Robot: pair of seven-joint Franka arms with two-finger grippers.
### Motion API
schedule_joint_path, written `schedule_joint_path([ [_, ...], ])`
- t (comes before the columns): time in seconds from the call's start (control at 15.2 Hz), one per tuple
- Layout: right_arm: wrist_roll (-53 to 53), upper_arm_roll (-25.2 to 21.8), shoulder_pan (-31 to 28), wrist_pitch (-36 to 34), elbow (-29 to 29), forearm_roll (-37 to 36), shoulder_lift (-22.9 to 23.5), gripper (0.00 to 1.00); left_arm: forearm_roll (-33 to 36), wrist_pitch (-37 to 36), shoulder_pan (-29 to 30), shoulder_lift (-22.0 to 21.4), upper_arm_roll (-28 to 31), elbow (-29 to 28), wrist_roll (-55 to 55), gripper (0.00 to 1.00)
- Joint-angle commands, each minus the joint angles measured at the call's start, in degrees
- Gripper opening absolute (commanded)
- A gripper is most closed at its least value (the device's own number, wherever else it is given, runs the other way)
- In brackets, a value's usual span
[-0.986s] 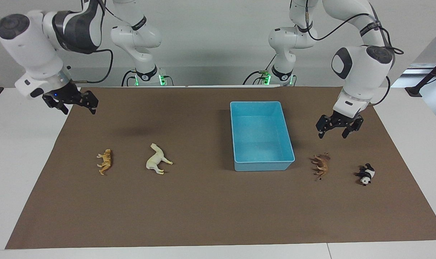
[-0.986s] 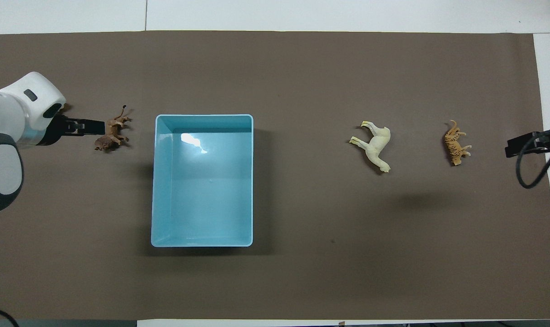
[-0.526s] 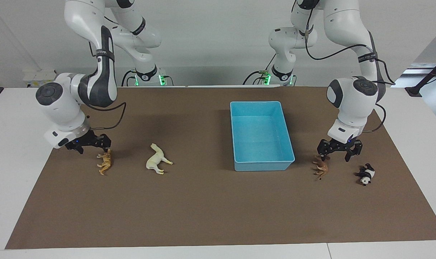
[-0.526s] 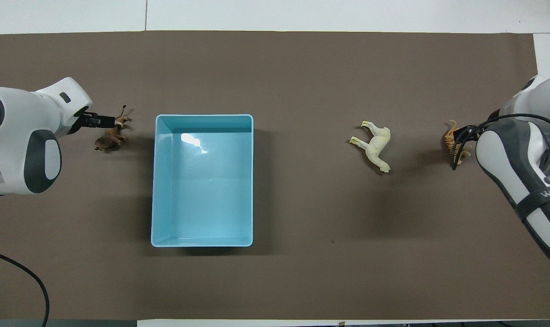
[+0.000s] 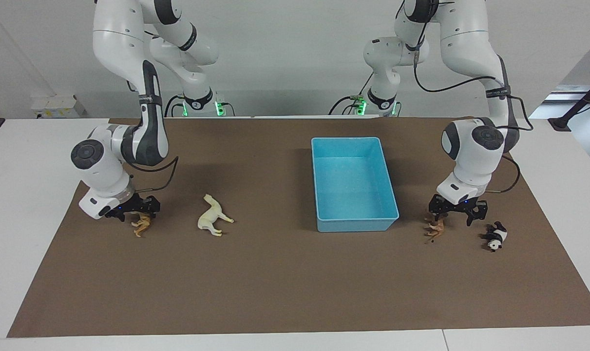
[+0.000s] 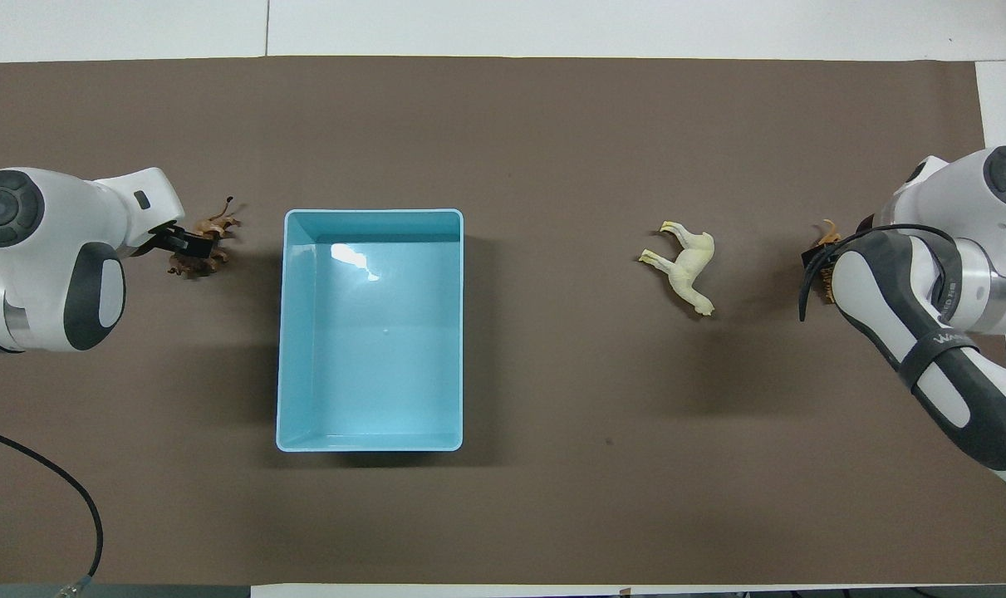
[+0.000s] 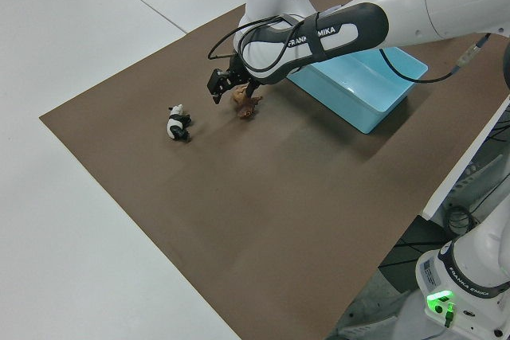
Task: Put all toys into storage box
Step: 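Grasp the brown horse with the left gripper while the right gripper grasps the tiger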
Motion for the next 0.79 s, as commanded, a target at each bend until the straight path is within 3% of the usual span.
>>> schedule_joint_path([
  [0.0, -1.52, 0.39, -0.35, 3.24, -3.11, -0.16, -0.79, 1.0, 1.35, 0.18, 1.52, 0.93, -0.36, -0.34, 3.23, 1.0],
  [0.13, -1.61, 0.39, -0.44, 3.51, -3.29, -0.16, -0.79, 0.91, 1.35, 0.01, 1.52, 1.1, -0.36, -0.34, 3.24, 1.0],
  [0.2, -1.52, 0.39, -0.35, 3.42, -3.29, -0.16, -0.88, 0.75, 1.26, -0.34, 1.35, 1.11, -0.44, -0.25, 2.97, 1.0],
  [0.26, -1.52, 0.48, -0.44, 3.33, -3.29, -0.16, -0.88, 0.46, 1.17, -0.34, 1.17, 1.11, -0.44, -0.25, 2.71, 1.0],
  [0.33, -1.35, 0.39, -0.35, 2.9, -3.21, -0.16, -0.88, 0.0, 1.17, -0.43, 1.08, 1.11, -0.44, -0.34, 2.45, 1.0],
  [0.72, -1.26, 0.39, -0.53, 1.32, -1.89, -0.07, -1.67, 0.0, 0.73, -2.8, -0.06, 1.11, -0.53, 0.71, -1.34, 1.0],
])
